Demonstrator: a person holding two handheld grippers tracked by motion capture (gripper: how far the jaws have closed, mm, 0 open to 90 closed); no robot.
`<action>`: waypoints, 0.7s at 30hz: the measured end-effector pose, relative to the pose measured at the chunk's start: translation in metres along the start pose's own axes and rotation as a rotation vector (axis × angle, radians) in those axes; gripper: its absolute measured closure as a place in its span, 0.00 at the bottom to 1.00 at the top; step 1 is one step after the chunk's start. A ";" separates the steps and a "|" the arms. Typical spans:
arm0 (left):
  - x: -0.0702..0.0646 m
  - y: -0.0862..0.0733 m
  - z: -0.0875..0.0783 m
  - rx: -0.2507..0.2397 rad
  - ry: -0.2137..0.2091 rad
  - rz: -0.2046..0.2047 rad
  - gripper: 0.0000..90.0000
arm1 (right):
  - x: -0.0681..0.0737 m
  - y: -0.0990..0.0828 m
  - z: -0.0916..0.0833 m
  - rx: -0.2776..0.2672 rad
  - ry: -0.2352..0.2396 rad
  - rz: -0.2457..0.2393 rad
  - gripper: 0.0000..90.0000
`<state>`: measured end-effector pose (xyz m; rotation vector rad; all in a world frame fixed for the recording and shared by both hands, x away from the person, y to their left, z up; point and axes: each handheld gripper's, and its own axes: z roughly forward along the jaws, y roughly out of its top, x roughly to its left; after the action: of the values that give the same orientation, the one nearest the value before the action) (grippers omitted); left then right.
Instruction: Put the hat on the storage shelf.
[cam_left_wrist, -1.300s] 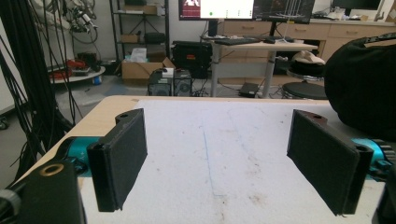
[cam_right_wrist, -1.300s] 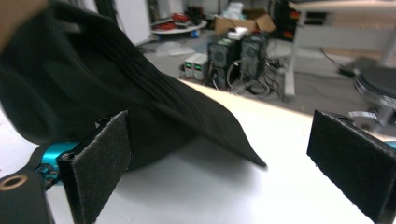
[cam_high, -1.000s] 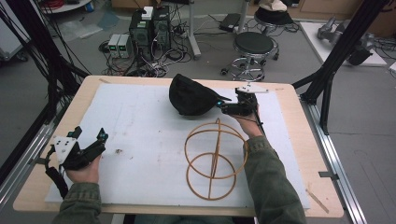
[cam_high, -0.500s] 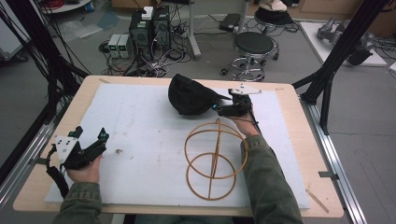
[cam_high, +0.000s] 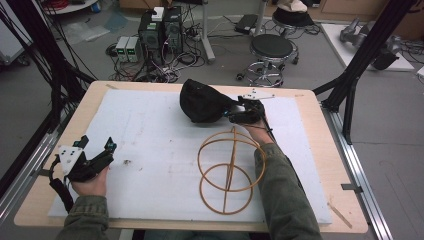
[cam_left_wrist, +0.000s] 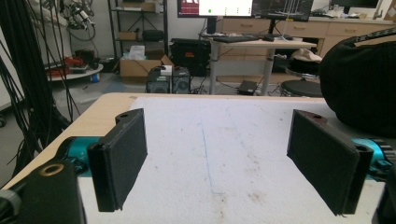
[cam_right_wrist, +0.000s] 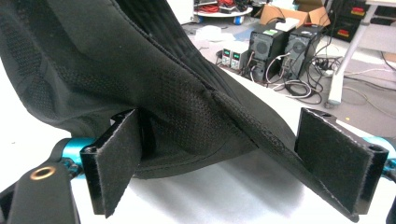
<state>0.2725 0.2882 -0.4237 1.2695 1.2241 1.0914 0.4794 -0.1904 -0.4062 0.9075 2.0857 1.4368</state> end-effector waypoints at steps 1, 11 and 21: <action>0.000 0.000 0.000 0.000 0.000 0.000 0.22 | 0.000 0.000 0.000 0.000 0.000 0.000 0.16; 0.001 0.000 0.000 0.001 0.003 -0.001 0.22 | 0.000 0.005 -0.006 -0.005 0.050 0.004 0.46; 0.001 0.000 0.000 -0.002 0.002 -0.003 0.23 | 0.007 0.008 -0.006 0.010 0.016 -0.067 0.84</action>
<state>0.2721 0.2892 -0.4236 1.2647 1.2259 1.0922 0.4727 -0.1870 -0.3965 0.8244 2.1159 1.4046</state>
